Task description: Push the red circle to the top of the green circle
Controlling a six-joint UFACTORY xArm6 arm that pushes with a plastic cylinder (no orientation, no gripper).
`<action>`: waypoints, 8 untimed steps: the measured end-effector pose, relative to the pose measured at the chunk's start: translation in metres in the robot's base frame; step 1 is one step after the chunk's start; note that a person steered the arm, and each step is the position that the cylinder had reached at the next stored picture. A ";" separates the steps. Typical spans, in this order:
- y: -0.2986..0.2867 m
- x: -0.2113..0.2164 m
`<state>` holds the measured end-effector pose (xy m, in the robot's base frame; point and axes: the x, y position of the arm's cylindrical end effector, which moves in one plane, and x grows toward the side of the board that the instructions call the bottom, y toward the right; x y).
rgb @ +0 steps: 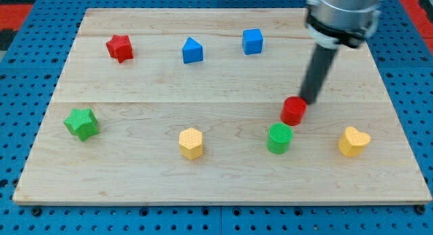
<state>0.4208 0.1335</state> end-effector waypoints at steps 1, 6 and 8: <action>-0.006 0.017; 0.001 0.031; -0.058 0.064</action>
<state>0.4849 0.0753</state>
